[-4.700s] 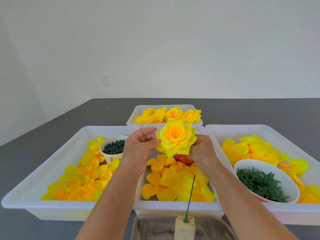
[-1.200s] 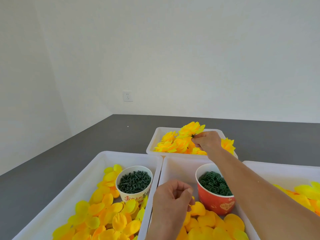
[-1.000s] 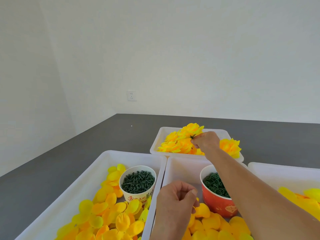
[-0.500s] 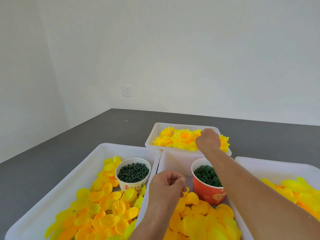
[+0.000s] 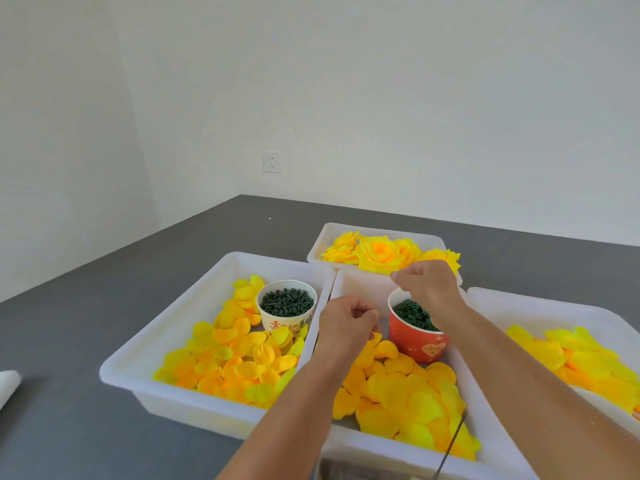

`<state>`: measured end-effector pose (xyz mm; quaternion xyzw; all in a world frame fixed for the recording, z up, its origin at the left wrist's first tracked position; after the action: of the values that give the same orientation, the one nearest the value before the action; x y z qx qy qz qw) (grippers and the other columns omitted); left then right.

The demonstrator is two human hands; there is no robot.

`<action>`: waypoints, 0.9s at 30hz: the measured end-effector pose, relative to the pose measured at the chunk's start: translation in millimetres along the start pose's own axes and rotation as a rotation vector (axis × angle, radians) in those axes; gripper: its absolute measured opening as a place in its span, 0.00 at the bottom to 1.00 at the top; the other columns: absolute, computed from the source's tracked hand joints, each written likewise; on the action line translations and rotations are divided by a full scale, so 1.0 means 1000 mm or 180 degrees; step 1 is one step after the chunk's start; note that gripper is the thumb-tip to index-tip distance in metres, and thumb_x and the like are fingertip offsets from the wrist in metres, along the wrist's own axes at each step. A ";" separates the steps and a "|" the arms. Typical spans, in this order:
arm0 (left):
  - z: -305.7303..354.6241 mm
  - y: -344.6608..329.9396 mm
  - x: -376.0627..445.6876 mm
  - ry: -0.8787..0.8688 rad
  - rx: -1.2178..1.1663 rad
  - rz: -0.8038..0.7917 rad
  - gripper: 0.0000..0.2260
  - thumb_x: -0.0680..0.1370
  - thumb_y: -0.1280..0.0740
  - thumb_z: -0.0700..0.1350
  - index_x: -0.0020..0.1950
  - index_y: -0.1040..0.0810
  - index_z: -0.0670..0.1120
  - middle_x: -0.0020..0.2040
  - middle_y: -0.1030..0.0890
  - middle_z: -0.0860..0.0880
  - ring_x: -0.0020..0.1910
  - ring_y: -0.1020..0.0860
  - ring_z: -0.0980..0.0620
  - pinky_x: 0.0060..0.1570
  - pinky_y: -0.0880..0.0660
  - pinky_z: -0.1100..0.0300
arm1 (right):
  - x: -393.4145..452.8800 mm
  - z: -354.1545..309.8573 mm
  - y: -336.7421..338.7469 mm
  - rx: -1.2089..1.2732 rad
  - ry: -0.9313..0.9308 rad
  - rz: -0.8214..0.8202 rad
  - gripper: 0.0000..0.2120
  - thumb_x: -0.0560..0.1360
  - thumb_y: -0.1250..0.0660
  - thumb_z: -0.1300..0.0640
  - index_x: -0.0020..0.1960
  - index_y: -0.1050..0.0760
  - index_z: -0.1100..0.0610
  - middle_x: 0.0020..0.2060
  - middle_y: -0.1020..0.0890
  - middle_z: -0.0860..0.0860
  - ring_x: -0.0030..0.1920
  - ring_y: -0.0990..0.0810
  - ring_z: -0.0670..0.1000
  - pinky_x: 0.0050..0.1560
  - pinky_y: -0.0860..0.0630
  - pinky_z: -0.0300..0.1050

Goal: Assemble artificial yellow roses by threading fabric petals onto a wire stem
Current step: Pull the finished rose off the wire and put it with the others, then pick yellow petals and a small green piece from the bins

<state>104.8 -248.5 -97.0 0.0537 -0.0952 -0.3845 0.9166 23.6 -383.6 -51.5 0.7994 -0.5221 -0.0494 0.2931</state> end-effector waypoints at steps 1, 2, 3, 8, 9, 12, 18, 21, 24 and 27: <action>0.001 0.000 -0.002 -0.0023 -0.0002 0.0001 0.11 0.74 0.34 0.35 0.33 0.24 0.47 0.28 0.23 0.50 0.21 0.28 0.61 0.27 0.32 0.67 | -0.013 -0.001 -0.003 0.0218 -0.0063 -0.0114 0.08 0.71 0.29 0.60 0.35 0.22 0.62 0.33 0.22 0.54 0.39 0.24 0.54 0.44 0.26 0.49; 0.002 0.001 -0.004 -0.0046 -0.0017 -0.0001 0.12 0.74 0.35 0.35 0.33 0.24 0.47 0.28 0.23 0.50 0.21 0.29 0.61 0.27 0.32 0.67 | -0.025 -0.001 -0.007 0.0374 -0.0133 -0.0203 0.08 0.71 0.29 0.60 0.33 0.22 0.59 0.33 0.21 0.54 0.39 0.24 0.53 0.44 0.25 0.49; 0.004 0.002 -0.005 -0.0080 -0.0029 -0.0014 0.12 0.74 0.35 0.34 0.34 0.24 0.47 0.28 0.23 0.50 0.21 0.29 0.61 0.27 0.32 0.67 | -0.035 -0.001 -0.011 0.0502 -0.0194 -0.0278 0.09 0.71 0.29 0.60 0.32 0.23 0.58 0.33 0.21 0.54 0.38 0.24 0.52 0.41 0.26 0.47; 0.011 0.005 -0.013 -0.0296 0.0114 -0.0005 0.06 0.73 0.35 0.33 0.42 0.20 0.40 0.29 0.24 0.49 0.24 0.28 0.57 0.29 0.30 0.64 | -0.065 0.002 -0.021 0.1181 -0.0376 -0.0562 0.07 0.73 0.31 0.59 0.37 0.22 0.59 0.38 0.17 0.60 0.41 0.18 0.58 0.44 0.22 0.52; 0.012 0.006 -0.014 -0.0314 0.0141 0.0034 0.04 0.73 0.35 0.33 0.43 0.20 0.40 0.30 0.23 0.48 0.27 0.26 0.55 0.31 0.28 0.61 | -0.067 0.002 -0.021 0.1273 -0.0382 -0.0613 0.06 0.74 0.32 0.59 0.38 0.22 0.59 0.40 0.17 0.61 0.42 0.18 0.59 0.45 0.22 0.53; 0.017 0.011 -0.013 -0.0374 0.0207 0.0123 0.04 0.73 0.34 0.34 0.42 0.20 0.40 0.35 0.20 0.45 0.34 0.24 0.49 0.40 0.24 0.51 | -0.068 0.001 -0.020 0.1352 -0.0244 -0.0680 0.07 0.75 0.33 0.59 0.39 0.21 0.57 0.41 0.16 0.59 0.42 0.17 0.56 0.41 0.23 0.48; 0.019 0.062 -0.002 -0.0380 0.0266 0.0379 0.10 0.74 0.34 0.33 0.36 0.23 0.46 0.30 0.22 0.48 0.24 0.27 0.58 0.31 0.29 0.65 | -0.065 -0.019 -0.039 0.1483 0.0063 -0.1195 0.07 0.75 0.33 0.56 0.40 0.19 0.56 0.38 0.15 0.49 0.40 0.18 0.45 0.44 0.24 0.45; 0.010 0.098 0.007 -0.0266 0.0541 0.0649 0.10 0.73 0.34 0.34 0.36 0.23 0.47 0.29 0.22 0.48 0.24 0.27 0.58 0.28 0.28 0.65 | -0.063 -0.028 -0.060 0.1525 0.0141 -0.1418 0.08 0.75 0.33 0.56 0.44 0.19 0.59 0.39 0.15 0.49 0.39 0.18 0.43 0.40 0.25 0.39; -0.004 0.122 0.016 -0.0115 0.1531 0.0541 0.06 0.73 0.33 0.36 0.40 0.20 0.45 0.36 0.18 0.47 0.32 0.21 0.55 0.33 0.22 0.61 | -0.064 -0.027 -0.077 0.1575 0.0136 -0.1634 0.09 0.76 0.34 0.57 0.44 0.19 0.61 0.37 0.15 0.49 0.39 0.18 0.44 0.39 0.25 0.40; -0.022 0.129 0.025 0.0053 0.3210 -0.0157 0.05 0.72 0.30 0.41 0.45 0.17 0.44 0.47 0.19 0.47 0.48 0.21 0.49 0.46 0.24 0.59 | -0.067 -0.020 -0.085 0.1391 0.0240 -0.1805 0.09 0.77 0.35 0.58 0.42 0.19 0.59 0.37 0.15 0.50 0.39 0.18 0.46 0.42 0.24 0.44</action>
<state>216.7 -175.7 -93.4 0.4952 -0.2605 -0.3117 0.7680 69.6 -293.7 -93.8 0.9575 -0.2667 0.0135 0.1089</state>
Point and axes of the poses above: each hand's wrist, its own x-axis towards the middle knuckle, its own y-axis out of the back of the hand, z = x × y, the point moved 5 cm from there along x, towards the middle knuckle
